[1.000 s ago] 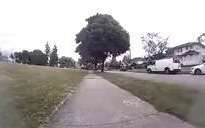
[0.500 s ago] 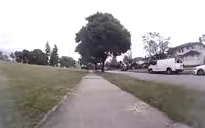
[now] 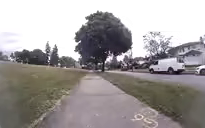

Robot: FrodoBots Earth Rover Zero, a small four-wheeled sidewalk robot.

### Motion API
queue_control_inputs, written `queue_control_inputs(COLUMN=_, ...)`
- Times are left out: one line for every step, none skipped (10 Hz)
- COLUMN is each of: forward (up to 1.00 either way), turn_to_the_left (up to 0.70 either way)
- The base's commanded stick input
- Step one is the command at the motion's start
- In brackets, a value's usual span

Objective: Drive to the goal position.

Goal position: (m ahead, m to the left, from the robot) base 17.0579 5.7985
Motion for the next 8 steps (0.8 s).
queue_control_inputs(forward=0.70, turn_to_the_left=0.00)
queue_control_inputs(forward=0.70, turn_to_the_left=0.00)
queue_control_inputs(forward=0.70, turn_to_the_left=0.00)
queue_control_inputs(forward=0.70, turn_to_the_left=0.00)
queue_control_inputs(forward=0.70, turn_to_the_left=0.00)
queue_control_inputs(forward=0.70, turn_to_the_left=0.00)
queue_control_inputs(forward=0.70, turn_to_the_left=0.00)
queue_control_inputs(forward=0.70, turn_to_the_left=0.00)
